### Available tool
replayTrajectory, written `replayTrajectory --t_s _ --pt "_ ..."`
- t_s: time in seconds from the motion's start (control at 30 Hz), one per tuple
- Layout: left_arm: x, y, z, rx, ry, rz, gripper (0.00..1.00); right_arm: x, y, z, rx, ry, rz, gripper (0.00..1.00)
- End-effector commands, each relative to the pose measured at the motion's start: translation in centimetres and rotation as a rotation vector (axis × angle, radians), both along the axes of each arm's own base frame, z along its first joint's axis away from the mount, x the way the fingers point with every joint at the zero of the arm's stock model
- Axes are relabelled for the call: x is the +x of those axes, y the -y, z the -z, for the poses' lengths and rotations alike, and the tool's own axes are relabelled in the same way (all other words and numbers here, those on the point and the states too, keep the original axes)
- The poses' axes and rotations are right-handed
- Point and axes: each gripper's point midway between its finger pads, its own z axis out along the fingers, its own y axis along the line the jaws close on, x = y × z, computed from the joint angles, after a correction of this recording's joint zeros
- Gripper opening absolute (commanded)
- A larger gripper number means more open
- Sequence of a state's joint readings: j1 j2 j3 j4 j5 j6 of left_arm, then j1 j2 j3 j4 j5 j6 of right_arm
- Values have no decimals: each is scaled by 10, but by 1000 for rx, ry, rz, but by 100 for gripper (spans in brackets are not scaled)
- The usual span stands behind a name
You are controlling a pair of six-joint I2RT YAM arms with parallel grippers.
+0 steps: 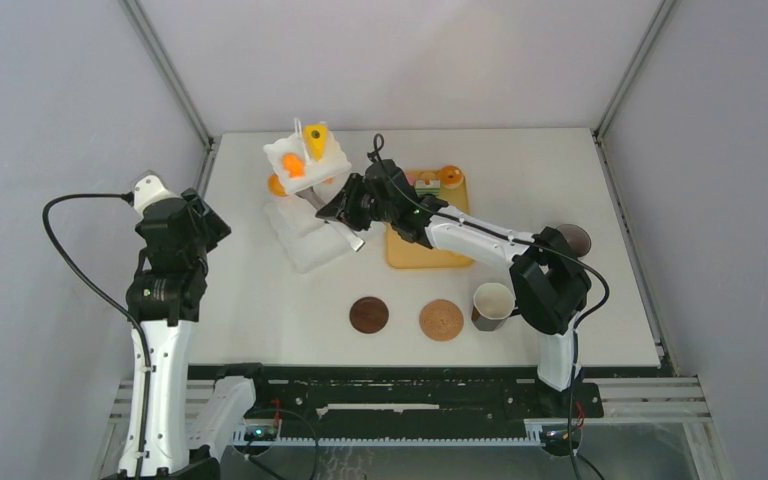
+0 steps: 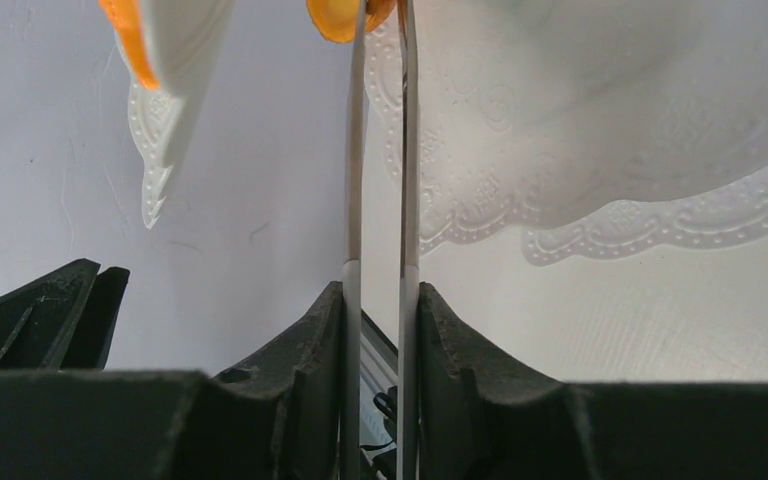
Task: Serve the afternoon tea
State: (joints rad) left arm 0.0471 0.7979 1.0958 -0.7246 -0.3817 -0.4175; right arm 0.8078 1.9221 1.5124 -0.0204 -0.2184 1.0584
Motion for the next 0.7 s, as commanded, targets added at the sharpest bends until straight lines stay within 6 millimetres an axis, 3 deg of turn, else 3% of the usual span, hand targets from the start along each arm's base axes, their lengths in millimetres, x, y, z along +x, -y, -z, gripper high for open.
replayTrajectory --t_s 0.0,0.27,0.67 --pt "0 -5 2 22 -2 -10 68 3 -8 -43 86 68 7 37" --pt "0 -3 1 16 1 -3 68 -1 -4 -45 91 72 6 43" --pt "4 0 1 4 6 11 68 -32 15 -58 68 99 -19 44"
